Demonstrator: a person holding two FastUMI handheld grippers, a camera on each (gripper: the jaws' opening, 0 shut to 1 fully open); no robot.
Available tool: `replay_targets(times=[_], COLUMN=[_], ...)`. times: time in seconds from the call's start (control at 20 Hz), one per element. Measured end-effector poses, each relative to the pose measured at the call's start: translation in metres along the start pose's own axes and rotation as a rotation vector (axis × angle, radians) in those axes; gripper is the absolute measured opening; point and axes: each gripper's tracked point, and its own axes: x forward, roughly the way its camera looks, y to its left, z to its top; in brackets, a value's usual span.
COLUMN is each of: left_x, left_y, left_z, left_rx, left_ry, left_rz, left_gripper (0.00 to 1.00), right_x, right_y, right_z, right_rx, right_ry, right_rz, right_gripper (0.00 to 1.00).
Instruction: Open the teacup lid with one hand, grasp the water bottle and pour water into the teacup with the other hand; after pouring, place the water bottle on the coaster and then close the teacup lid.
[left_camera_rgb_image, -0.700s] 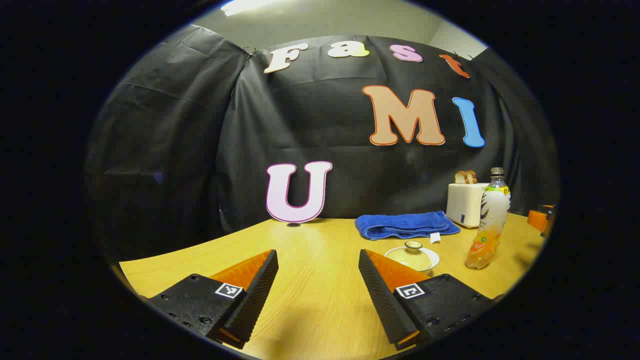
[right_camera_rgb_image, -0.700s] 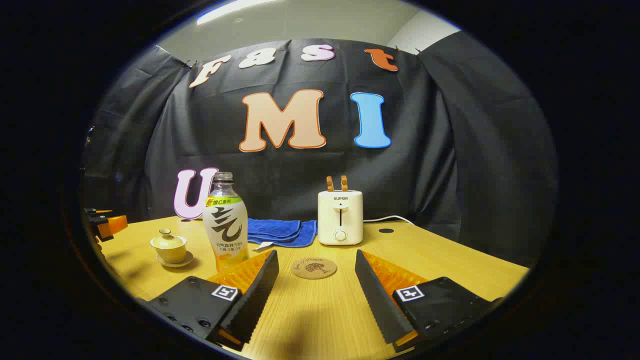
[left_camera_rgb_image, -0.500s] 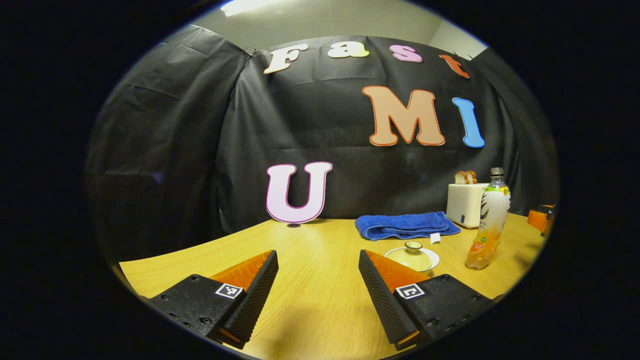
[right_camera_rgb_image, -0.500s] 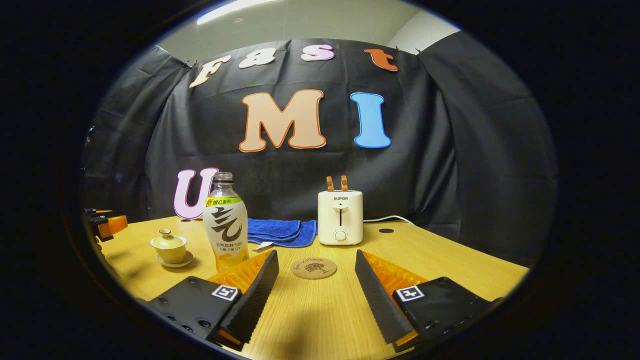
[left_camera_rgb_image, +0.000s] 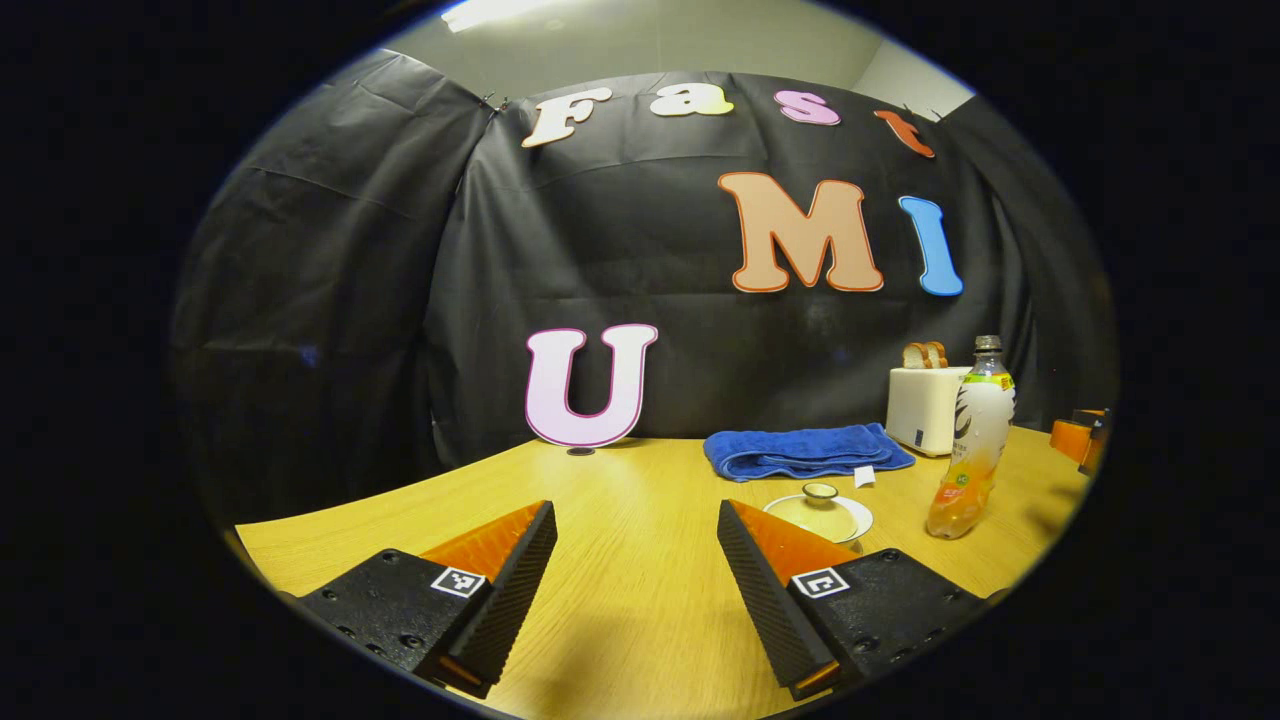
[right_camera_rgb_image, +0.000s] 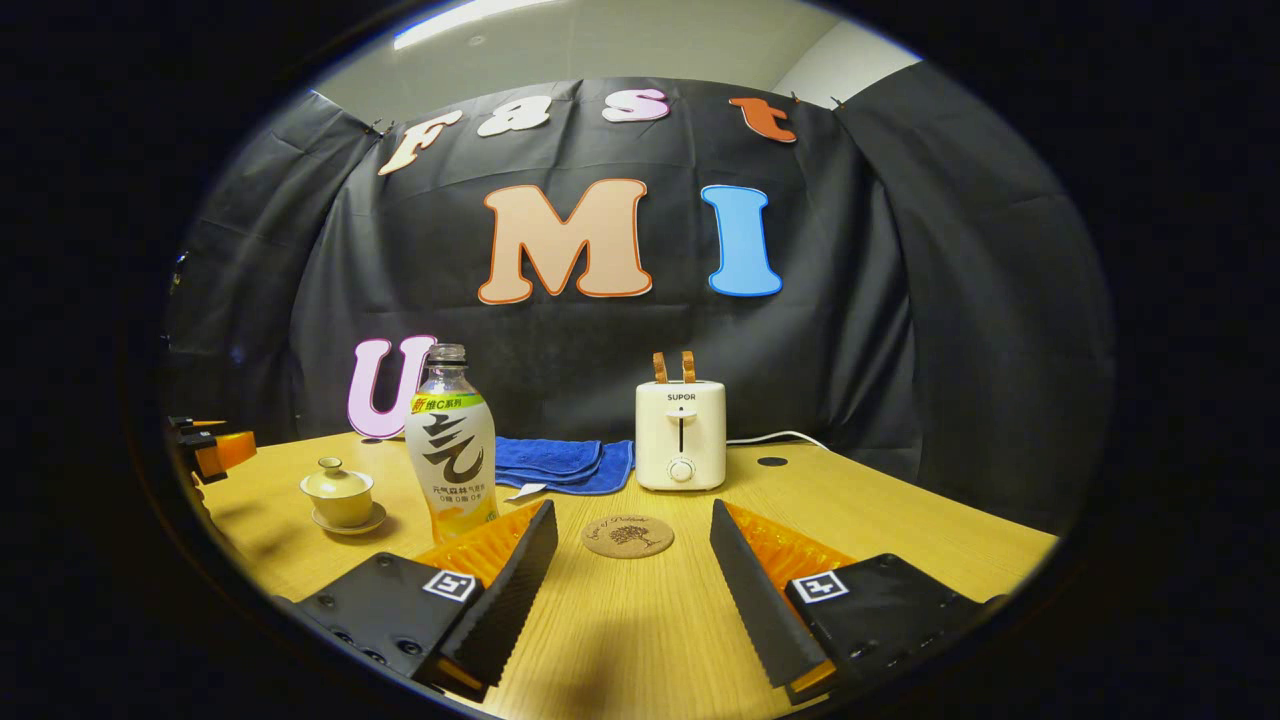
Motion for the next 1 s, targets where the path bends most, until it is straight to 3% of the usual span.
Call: replay_targets(times=[0.3,0.5,0.6,0.85,1.0], left_x=[0.005,0.013,0.018,0.03,0.039], left_y=[-0.048,-0.068,-0.077,-0.098,-0.11], left_z=[0.0,0.0,0.0,0.0,0.0], left_rx=[-0.007,-0.008,-0.009,-0.01,-0.01], left_ry=[-0.002,-0.001,-0.003,0.0,-0.001], left_rz=[-0.239,-0.308,-0.335,-0.405,-0.439], left_gripper=[0.95,0.95,0.95,0.95,0.94], right_x=[0.001,0.001,0.001,0.001,0.001], right_y=[-0.001,-0.001,-0.001,-0.001,-0.001], right_z=[-0.001,0.0,-0.001,-0.001,-0.001], right_rx=[0.0,0.0,0.0,0.0,0.0], right_ry=[0.0,-0.001,-0.001,-0.001,-0.001], right_rz=[0.0,0.001,0.001,0.001,0.001], right_gripper=[0.94,0.98,0.94,1.0,0.94])
